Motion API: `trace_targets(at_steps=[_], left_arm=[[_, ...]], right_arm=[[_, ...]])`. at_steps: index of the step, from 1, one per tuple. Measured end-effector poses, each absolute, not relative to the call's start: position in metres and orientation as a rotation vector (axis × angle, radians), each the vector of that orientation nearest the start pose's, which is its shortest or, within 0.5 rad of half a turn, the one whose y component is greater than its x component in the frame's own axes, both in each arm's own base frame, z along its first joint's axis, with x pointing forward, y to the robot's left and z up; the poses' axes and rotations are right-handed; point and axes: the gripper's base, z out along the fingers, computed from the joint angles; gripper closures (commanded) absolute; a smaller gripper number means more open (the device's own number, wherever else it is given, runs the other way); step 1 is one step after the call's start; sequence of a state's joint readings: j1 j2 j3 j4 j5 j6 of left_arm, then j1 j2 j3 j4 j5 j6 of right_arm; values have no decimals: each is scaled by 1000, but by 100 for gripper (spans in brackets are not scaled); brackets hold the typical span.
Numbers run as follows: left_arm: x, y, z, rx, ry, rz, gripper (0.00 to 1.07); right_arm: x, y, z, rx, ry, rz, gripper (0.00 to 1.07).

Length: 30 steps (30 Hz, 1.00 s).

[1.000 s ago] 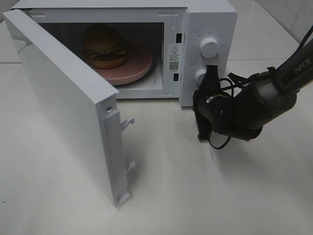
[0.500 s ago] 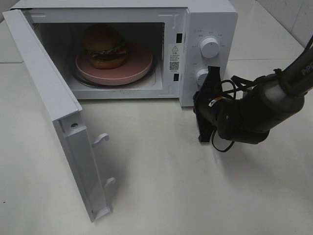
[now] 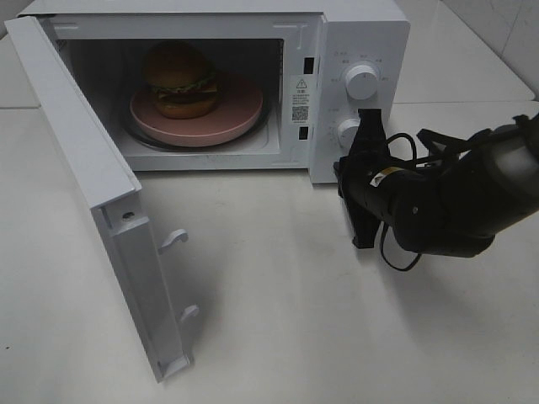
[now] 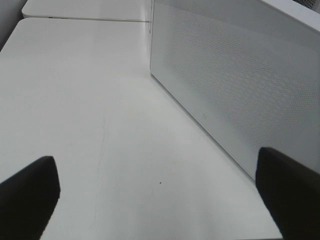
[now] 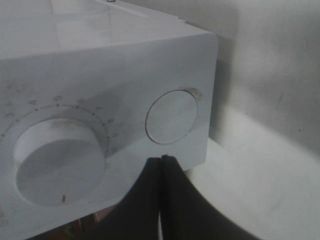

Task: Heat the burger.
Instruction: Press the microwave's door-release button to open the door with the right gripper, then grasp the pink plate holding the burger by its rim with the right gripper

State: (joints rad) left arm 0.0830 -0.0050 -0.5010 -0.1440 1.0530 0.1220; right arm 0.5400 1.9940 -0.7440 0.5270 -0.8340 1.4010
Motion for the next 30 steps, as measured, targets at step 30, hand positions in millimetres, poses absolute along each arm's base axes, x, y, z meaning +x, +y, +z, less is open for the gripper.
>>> trace_targets(at_steps=[30], left_arm=[[-5,-12,279,46,2022,-42,7]], right_arm=[[281,175,185,92,2519,577,107]])
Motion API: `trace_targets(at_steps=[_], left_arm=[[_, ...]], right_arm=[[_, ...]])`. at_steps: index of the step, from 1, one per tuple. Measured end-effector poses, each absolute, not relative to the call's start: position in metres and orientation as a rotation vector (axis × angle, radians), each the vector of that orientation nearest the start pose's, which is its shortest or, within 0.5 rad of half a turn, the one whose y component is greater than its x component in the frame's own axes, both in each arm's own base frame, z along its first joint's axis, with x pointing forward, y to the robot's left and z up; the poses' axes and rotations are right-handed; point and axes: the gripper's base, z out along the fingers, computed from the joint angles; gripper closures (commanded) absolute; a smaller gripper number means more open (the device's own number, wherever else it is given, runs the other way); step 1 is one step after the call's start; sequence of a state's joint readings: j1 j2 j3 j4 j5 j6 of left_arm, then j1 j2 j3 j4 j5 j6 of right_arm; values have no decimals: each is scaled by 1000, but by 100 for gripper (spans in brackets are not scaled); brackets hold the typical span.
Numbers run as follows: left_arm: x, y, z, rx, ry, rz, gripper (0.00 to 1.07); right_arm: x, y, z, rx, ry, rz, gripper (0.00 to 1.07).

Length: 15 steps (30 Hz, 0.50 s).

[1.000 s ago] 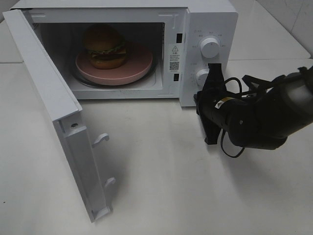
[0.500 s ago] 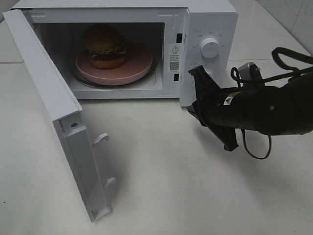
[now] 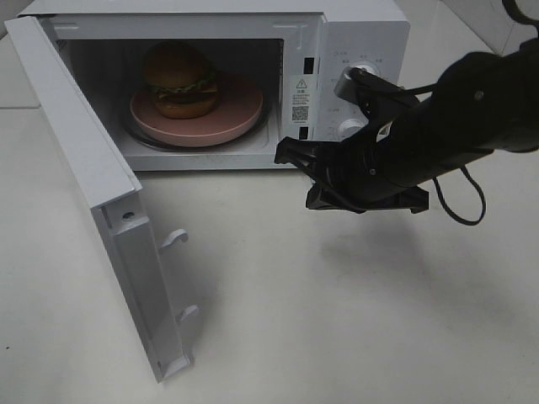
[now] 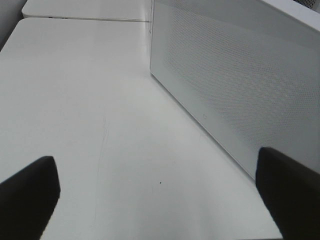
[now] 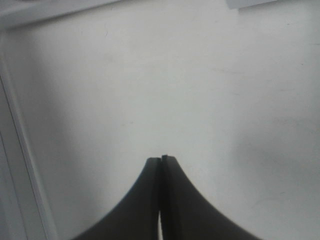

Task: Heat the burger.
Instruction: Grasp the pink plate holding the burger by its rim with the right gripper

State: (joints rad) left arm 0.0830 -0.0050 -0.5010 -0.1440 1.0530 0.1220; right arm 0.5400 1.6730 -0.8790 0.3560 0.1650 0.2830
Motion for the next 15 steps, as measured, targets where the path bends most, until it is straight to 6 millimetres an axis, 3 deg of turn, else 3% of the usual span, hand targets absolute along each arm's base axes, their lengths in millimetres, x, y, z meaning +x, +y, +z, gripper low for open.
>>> trace_targets(at_steps=[1,8,10,12,13,15], left_arm=[[-5,-12,279,46,2022,-42,7],[-5,-12,279,46,2022,-42,7],[-5,-12,279,46,2022,-42,7],[-5,-12,279,46,2022,-42,7],[-5,-12,279,46,2022,-42,7],[-5,-12,279,46,2022,-42,7]], right_arm=[[282,178,190,-39,2547,546,107],[283,182,201,-365,2597,454,107],[283,183,207,-551,2595,403,107],[283,183,210,-620,2592,385,107],[283,184,213,-753,2582,353,107],[283,184,214,-817,2570,339,107]])
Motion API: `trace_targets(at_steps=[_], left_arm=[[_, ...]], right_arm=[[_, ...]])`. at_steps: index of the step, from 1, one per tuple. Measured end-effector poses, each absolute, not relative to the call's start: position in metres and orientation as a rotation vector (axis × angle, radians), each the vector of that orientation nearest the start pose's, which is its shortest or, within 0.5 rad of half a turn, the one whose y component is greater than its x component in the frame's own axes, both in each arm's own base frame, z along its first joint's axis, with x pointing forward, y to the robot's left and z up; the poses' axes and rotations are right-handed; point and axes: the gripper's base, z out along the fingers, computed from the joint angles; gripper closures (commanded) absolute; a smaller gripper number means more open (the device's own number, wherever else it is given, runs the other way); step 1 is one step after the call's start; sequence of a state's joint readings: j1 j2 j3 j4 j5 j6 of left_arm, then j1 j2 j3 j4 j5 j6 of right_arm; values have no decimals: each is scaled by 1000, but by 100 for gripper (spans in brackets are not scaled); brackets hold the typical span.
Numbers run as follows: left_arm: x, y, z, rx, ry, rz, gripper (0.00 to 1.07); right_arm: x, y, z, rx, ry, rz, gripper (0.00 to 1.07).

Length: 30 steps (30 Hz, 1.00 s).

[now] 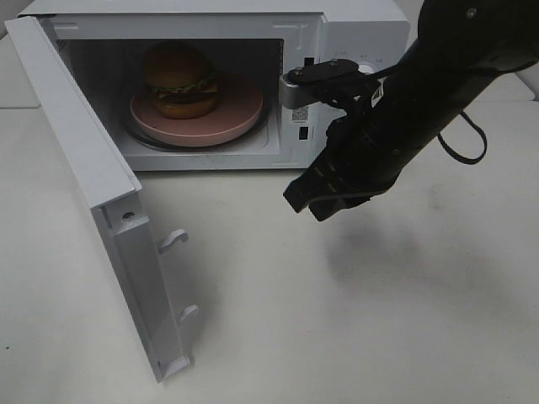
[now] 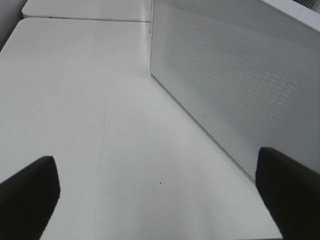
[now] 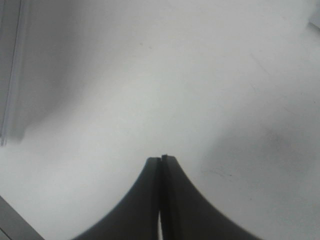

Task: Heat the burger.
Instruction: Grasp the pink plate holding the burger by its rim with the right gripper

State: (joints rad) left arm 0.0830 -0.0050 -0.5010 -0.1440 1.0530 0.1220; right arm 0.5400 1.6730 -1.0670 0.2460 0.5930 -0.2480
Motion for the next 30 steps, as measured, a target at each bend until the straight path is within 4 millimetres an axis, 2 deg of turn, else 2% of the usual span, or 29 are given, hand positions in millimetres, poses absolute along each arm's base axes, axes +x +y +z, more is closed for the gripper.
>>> trace_targets(at_steps=[1,2,3,4,5,6,7,8,9,10,11,13,15,19,21,22,24,25,26,27,28,29,30], left_arm=[[-5,-12,279,46,2022,-42,7],[-5,-12,279,46,2022,-42,7],[-5,-12,279,46,2022,-42,7],[-5,-12,279,46,2022,-42,7],[-5,-12,279,46,2022,-42,7],[-5,-12,279,46,2022,-42,7],[-5,-12,279,46,2022,-42,7],[-5,-12,279,46,2022,-42,7],[-5,-12,279,46,2022,-42,7],[-5,-12,279,46,2022,-42,7],[-5,-12,279,46,2022,-42,7],[-5,-12,279,46,2022,-42,7],[-5,-12,279,46,2022,-42,7],[-5,-12,279,46,2022,-42,7],[-5,-12,279,46,2022,-42,7],[-5,-12,279,46,2022,-42,7],[-5,-12,279,46,2022,-42,7],[-5,-12,279,46,2022,-42,7],[-5,-12,279,46,2022,-42,7],[-5,-12,279,46,2022,-42,7],[-5,-12,279,46,2022,-42,7],[-5,-12,279,46,2022,-42,7],[-5,-12,279,46,2022,-42,7]], right_arm=[[282,184,217,-983,2531,301,107],[282,184,217,-983,2531,301,107],[280,183,218,-1153,2477,267,106],[280,183,218,-1153,2477,267,106],[280,183,218,-1241,2442,248,106],[278,182,217,-1413,2369,211,106],[278,182,217,-1413,2369,211,106],[277,182,217,-1489,2329,195,105],[276,181,216,-1670,2216,157,105],[276,181,216,-1670,2216,157,105],[275,180,216,-1825,2099,122,104],[275,180,215,-1875,2055,110,104],[275,179,215,-2012,1923,64,101],[276,178,215,-2103,1831,21,95],[277,177,215,-2139,1786,-8,84],[277,177,215,-2139,1786,-8,84],[278,176,216,-2158,1767,-41,68],[278,176,216,-2158,1767,-41,68],[280,176,218,-2171,1743,-75,57],[282,177,220,-2179,1728,-97,50],[282,177,220,-2179,1728,-97,50],[284,180,225,-2192,1692,-136,38],[284,182,227,-2194,1678,-150,34]])
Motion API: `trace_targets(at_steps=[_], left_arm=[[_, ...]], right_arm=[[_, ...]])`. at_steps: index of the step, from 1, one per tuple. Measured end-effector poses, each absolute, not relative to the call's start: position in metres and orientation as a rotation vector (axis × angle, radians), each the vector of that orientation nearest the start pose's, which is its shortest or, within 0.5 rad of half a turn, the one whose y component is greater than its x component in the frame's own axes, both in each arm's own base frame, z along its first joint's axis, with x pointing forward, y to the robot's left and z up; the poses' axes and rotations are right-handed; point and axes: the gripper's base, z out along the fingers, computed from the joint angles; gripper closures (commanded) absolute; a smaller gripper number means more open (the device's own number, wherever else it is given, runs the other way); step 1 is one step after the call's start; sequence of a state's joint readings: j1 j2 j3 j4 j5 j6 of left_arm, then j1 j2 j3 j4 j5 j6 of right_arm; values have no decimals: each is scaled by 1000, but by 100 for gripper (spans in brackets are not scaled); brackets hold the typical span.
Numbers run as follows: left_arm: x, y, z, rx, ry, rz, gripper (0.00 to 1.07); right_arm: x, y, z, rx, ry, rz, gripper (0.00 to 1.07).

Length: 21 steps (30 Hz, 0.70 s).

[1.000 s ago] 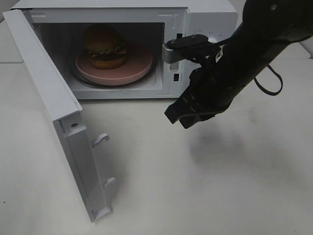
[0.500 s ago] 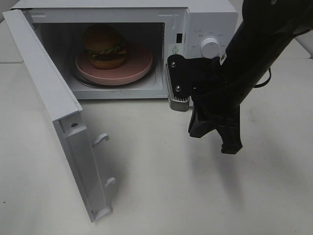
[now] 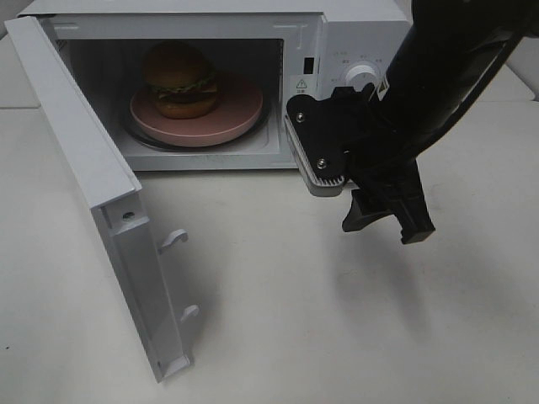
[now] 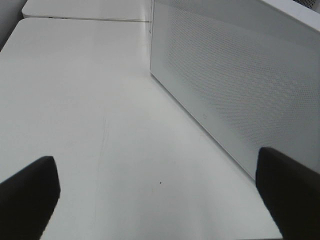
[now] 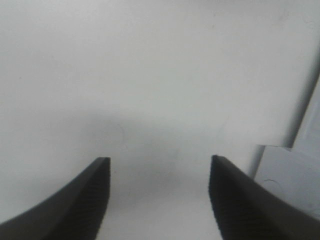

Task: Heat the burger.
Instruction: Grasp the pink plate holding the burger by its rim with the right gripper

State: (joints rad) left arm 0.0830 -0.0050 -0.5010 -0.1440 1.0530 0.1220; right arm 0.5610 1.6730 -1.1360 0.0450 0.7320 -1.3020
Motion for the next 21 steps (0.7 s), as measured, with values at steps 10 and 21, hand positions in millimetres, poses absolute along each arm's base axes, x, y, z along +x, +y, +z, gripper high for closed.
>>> trace_targets(at_steps=[10,21], left_arm=[[-5,-12,279,46,2022,-42,7],[-5,-12,279,46,2022,-42,7]], right_arm=[[286,207,243,-2148,1511,-357,16],[293,219,252,-2063,1341,-444,17]])
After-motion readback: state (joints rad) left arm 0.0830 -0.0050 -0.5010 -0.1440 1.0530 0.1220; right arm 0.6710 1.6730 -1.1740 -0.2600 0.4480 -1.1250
